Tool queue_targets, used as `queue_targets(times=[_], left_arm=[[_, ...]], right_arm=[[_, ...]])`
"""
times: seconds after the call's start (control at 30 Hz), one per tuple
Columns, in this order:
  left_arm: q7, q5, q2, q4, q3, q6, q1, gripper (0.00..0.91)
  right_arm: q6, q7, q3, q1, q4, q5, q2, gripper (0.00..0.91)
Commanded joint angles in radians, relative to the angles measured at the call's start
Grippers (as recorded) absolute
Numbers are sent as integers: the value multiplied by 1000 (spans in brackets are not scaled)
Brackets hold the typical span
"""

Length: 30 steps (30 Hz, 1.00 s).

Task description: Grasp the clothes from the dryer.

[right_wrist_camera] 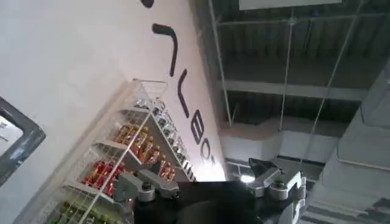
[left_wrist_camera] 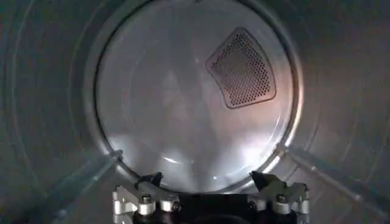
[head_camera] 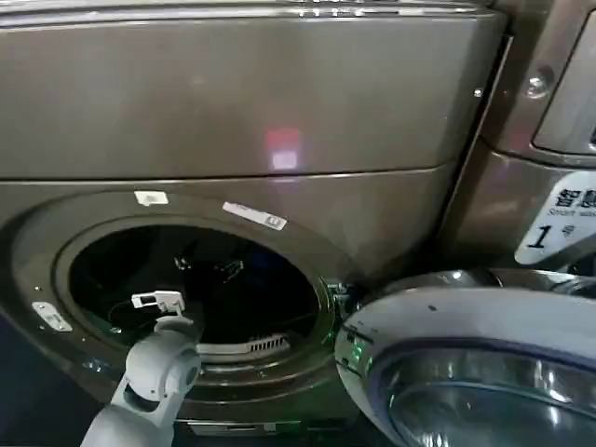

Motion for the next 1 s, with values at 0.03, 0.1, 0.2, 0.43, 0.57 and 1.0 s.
queue_targets(times=[0.03, 0.1, 0.2, 0.43, 0.57, 1.0], left_arm=[[0, 2, -8, 106, 24, -9, -97, 907], [0, 5, -12, 159, 42, -21, -144, 907], [0, 7, -20, 219, 58, -32, -200, 907], [-1, 5, -26, 363, 97, -65, -318, 907], [-1, 1, -30, 449, 124, -79, -393, 907], [29, 3, -72, 716, 182, -132, -578, 907]], right_arm=[[4, 5, 2, -1, 1, 1, 0, 907], [17, 35, 2, -4, 0, 8, -5, 907], [4, 42, 13, -10, 0, 25, -5, 907], [-53, 66, 23, -24, 35, 55, -2, 907], [-26, 33, 20, -20, 34, 31, -4, 907], [-25, -8, 15, 0, 32, 49, -15, 907]])
